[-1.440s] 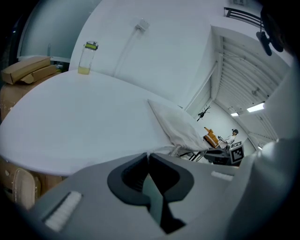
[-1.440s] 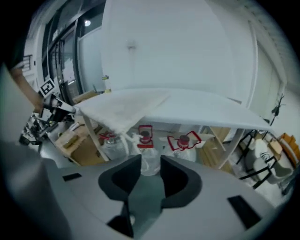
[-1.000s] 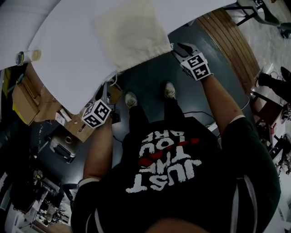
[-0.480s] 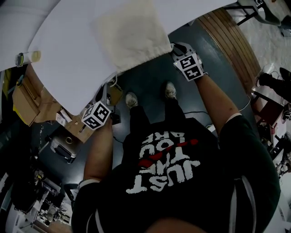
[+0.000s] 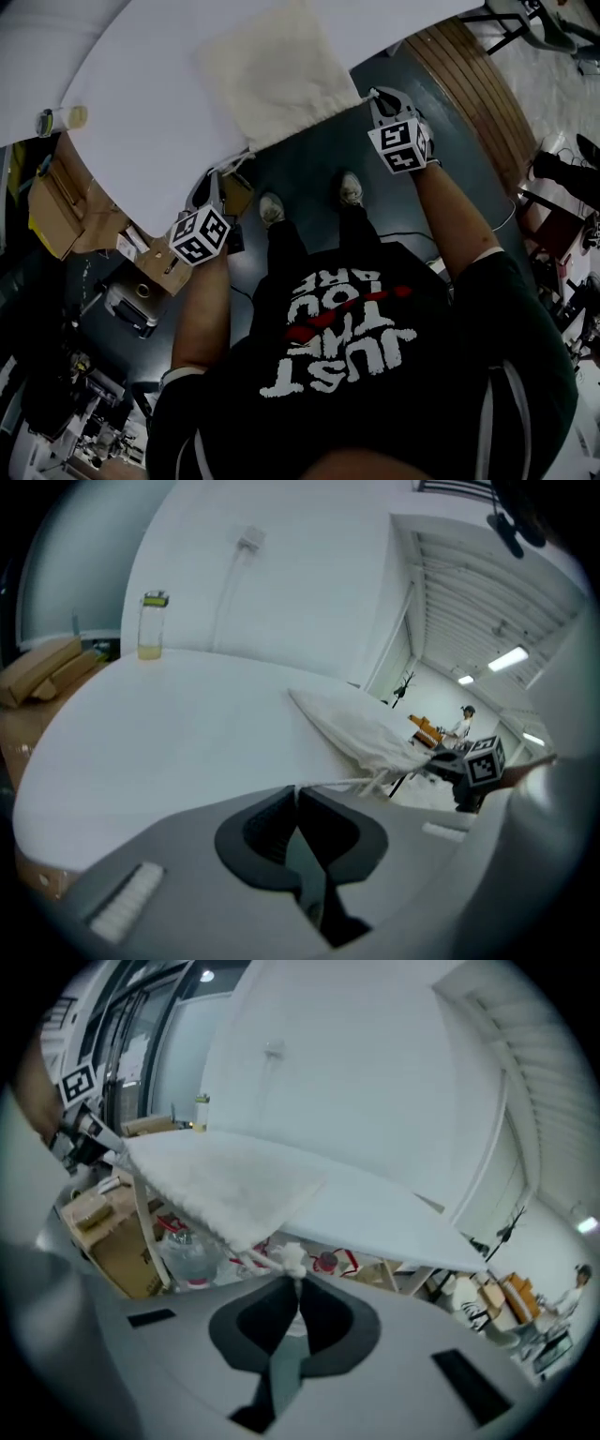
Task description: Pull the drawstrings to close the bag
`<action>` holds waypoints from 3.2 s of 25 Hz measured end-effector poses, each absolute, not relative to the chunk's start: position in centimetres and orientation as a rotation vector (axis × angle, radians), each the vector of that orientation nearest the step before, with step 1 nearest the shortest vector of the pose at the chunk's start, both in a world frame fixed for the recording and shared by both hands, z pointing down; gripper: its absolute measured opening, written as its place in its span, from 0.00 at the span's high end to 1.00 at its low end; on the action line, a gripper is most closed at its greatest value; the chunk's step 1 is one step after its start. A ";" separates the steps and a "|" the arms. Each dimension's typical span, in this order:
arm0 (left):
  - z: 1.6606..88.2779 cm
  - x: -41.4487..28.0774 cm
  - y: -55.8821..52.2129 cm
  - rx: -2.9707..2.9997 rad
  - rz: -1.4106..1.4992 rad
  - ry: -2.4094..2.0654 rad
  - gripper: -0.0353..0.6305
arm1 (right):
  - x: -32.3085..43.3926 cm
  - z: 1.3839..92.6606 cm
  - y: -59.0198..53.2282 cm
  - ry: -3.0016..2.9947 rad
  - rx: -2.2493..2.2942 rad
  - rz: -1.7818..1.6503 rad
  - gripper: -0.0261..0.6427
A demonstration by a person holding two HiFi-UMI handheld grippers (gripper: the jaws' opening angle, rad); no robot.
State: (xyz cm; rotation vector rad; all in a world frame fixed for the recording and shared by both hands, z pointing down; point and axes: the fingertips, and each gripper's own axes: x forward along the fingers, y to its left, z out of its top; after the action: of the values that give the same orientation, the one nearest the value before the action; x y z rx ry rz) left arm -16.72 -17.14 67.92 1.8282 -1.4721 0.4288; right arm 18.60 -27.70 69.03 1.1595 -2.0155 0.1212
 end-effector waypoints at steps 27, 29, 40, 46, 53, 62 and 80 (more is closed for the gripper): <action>32.8 -23.0 -32.6 2.268 0.343 -2.015 0.93 | 13.8 28.5 -36.1 -1.941 1.298 -0.662 0.95; 28.0 -23.6 -33.3 2.304 0.290 -2.078 0.93 | 13.2 24.0 -35.9 -1.940 1.306 -0.719 0.95; 10.5 -26.9 -34.8 2.340 0.007 -2.282 0.93 | 10.9 9.3 -36.1 -2.092 1.410 -0.625 0.95; 8.7 -27.5 -34.7 2.285 -0.021 -2.323 0.93 | 10.8 8.3 -36.7 -2.068 1.440 -0.620 0.94; 8.1 -32.2 -34.8 2.159 -0.085 -2.372 0.93 | 13.7 7.4 -38.1 -1.980 1.527 -0.645 0.95; 6.9 -32.0 -34.2 2.225 -0.117 -2.353 0.93 | 14.9 6.7 -38.0 -2.009 1.620 -0.656 0.95; 8.4 -32.9 -35.7 2.113 -0.174 -2.360 0.93 | 19.6 6.6 -39.5 -2.265 2.012 -0.254 0.95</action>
State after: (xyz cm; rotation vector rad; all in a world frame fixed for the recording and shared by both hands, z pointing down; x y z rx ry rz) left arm -32.92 -35.75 8.36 2.1134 -2.3600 -0.1738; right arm 19.56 -39.46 6.64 2.0116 -2.2651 -0.2542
